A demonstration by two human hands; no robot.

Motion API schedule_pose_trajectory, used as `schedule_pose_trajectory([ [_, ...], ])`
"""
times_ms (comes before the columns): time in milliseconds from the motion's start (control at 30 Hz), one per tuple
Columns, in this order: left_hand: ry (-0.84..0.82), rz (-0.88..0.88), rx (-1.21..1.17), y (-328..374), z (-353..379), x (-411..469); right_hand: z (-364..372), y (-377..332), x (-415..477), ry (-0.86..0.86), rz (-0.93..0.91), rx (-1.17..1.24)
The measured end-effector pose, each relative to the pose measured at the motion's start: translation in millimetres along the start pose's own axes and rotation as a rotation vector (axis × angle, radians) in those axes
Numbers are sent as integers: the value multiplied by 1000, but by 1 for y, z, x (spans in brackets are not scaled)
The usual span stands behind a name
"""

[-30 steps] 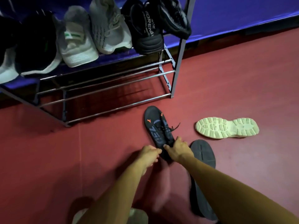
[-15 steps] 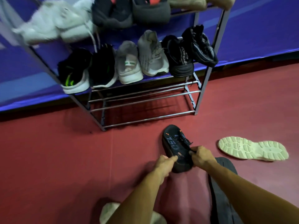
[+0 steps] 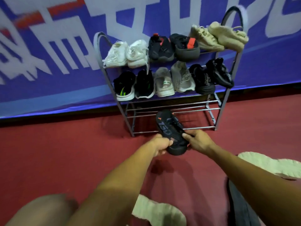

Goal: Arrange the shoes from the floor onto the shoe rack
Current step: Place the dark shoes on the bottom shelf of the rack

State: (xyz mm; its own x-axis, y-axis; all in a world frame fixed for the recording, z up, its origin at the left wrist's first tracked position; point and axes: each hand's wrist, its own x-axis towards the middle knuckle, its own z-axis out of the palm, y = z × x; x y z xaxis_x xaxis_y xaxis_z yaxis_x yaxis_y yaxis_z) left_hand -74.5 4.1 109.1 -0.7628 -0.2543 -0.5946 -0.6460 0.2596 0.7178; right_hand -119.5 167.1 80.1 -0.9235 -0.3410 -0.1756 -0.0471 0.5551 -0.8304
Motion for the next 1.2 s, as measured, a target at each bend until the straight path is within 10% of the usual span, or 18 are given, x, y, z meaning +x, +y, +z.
schedule_pose_trajectory([
  [367, 129, 9, 84, -4, -133, 32, 73, -95, 25, -207, 226, 404],
  [1200, 250, -77, -562, -33, -177, 198, 176, -87, 228, -19, 265, 668],
])
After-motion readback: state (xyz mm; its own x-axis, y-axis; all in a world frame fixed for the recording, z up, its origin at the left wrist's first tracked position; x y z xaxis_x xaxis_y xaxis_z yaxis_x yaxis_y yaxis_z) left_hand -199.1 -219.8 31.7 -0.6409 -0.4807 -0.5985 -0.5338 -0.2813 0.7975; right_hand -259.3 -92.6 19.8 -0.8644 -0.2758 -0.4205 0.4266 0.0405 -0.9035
